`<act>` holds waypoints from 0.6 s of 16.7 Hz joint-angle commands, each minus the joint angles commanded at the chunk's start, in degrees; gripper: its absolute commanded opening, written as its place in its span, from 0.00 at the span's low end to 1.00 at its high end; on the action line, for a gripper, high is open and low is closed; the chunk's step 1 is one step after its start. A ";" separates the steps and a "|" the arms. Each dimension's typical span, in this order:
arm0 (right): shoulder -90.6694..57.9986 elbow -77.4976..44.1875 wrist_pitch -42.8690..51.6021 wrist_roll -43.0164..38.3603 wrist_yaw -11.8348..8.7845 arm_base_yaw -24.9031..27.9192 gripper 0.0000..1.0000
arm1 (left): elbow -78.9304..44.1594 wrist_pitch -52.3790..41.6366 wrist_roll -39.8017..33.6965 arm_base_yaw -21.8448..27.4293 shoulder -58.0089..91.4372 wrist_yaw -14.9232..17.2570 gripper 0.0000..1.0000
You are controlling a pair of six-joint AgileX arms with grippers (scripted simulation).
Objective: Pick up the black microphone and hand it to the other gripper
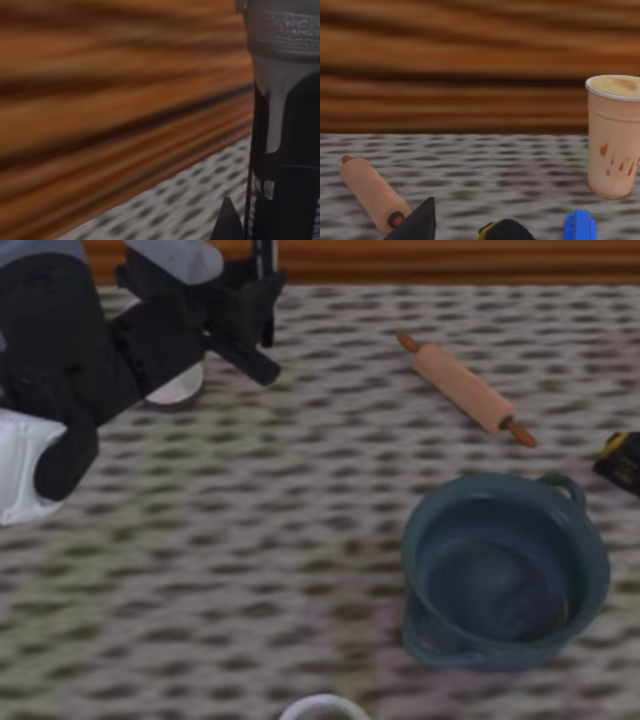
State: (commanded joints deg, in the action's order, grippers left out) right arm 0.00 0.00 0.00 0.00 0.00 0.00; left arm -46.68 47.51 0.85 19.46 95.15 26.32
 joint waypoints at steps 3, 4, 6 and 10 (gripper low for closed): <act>0.00 0.00 0.00 0.00 0.00 0.00 1.00 | 0.12 0.45 0.16 -0.02 -0.20 0.19 0.00; 0.00 0.00 0.00 0.00 0.00 0.00 1.00 | 0.12 0.45 0.16 -0.02 -0.20 0.19 0.00; 0.00 0.00 0.00 0.00 0.00 0.00 1.00 | -0.14 0.28 0.17 0.46 -0.10 -0.11 0.00; 0.00 0.00 0.00 0.00 0.00 0.00 1.00 | 0.09 -1.09 0.10 5.58 -2.95 -5.72 0.00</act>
State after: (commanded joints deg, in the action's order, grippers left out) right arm 0.00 0.00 0.00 0.00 0.00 0.00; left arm -46.59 46.42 0.95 25.05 92.21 20.61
